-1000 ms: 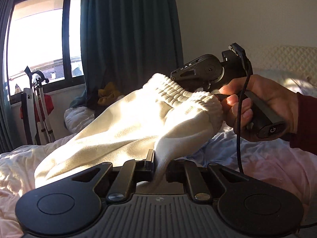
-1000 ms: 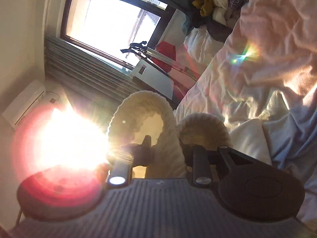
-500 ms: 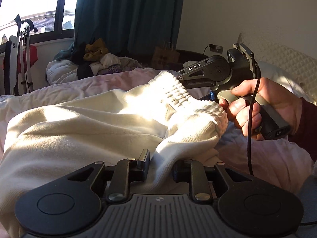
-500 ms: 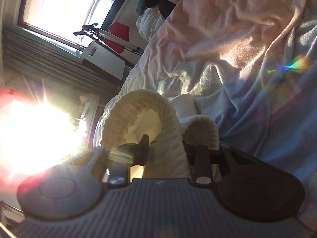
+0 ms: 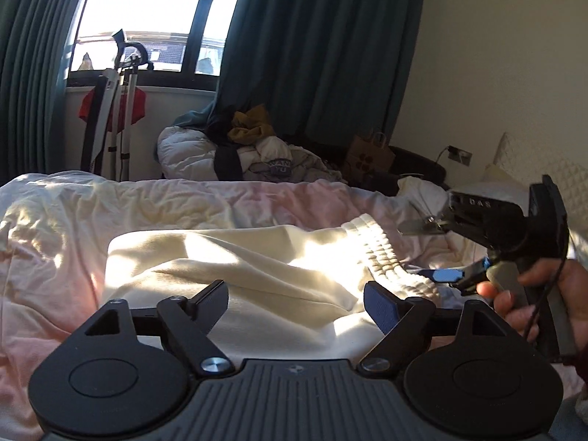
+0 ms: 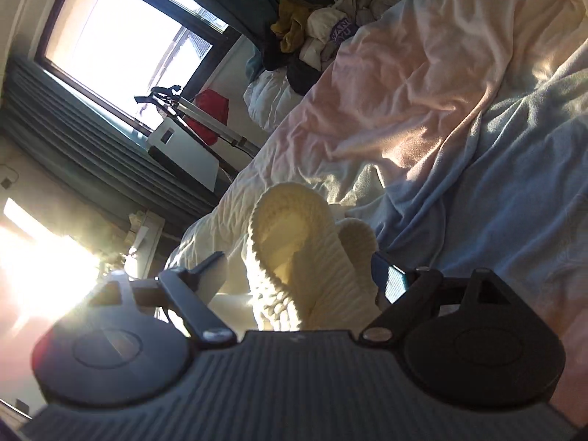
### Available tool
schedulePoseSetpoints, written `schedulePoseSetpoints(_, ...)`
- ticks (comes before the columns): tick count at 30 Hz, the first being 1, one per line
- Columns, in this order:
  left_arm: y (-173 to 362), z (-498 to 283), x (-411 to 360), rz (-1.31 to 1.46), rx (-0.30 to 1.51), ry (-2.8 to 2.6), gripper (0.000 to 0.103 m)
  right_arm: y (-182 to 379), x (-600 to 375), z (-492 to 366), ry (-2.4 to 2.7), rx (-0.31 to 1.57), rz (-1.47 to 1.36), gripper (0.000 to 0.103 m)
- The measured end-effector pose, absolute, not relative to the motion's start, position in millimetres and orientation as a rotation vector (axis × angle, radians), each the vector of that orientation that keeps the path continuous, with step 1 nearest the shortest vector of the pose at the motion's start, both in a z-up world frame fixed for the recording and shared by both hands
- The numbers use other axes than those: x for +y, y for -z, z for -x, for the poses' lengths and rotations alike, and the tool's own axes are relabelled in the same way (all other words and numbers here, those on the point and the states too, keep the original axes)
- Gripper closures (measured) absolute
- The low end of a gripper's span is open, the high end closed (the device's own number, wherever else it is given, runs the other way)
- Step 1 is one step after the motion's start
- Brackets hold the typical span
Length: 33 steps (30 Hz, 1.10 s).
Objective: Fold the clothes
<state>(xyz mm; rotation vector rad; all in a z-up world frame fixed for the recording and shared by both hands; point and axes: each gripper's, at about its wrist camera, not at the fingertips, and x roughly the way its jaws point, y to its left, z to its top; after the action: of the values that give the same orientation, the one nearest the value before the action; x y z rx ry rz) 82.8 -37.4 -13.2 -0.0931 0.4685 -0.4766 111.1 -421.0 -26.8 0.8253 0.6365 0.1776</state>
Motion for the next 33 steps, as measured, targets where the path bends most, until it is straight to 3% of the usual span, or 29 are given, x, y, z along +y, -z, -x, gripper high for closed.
schedulePoseSetpoints(6,12,-87,9,0.234,0.529,0.344,0.008,22,-390,-83,-0.171,0.653,-0.700,0.014)
schedulePoseSetpoints(16,49,-117,57,0.436,0.699,0.200,0.008,59,-370,-76,-0.084,0.766,-0.709,0.014)
schedulePoseSetpoints(23,65,-128,56,0.482,0.748,0.212,0.006,95,-363,-87,-0.120,0.844,-0.862,0.012)
schedulePoseSetpoints(33,66,-128,45,0.459,0.758,0.221,0.006,92,-371,-80,-0.233,0.702,-1.075,0.009)
